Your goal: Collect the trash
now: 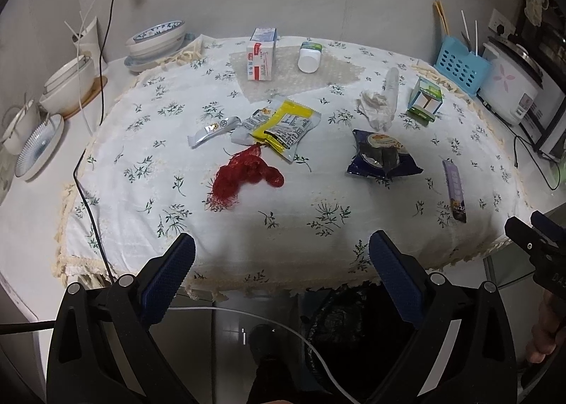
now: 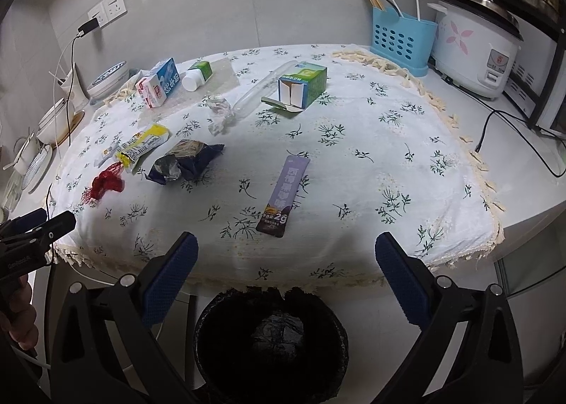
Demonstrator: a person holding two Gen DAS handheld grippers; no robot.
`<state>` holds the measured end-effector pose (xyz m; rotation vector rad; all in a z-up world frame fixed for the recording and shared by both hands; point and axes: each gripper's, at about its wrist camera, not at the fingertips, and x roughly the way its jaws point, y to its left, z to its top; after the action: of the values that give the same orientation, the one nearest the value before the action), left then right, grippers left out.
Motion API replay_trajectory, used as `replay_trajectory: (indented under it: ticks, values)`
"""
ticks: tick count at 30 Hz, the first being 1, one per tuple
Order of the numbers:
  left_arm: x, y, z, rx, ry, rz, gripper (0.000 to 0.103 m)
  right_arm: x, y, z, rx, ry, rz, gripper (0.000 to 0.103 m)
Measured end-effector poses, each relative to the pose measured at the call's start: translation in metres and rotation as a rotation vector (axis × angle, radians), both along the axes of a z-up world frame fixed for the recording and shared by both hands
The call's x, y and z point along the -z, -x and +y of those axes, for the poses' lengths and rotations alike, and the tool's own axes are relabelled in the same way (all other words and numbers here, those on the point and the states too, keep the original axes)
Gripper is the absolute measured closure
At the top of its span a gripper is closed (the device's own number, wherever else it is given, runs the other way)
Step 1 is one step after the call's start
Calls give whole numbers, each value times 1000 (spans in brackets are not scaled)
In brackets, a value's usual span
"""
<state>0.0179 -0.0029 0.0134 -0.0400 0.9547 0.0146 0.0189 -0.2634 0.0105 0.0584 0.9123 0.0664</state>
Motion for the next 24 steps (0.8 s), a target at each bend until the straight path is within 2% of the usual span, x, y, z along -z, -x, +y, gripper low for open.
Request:
replay_trajectory:
  ticks: [24]
  values:
    - [1, -12, 3, 11, 16, 23, 6, 0, -11, -2, 17, 1, 11, 7]
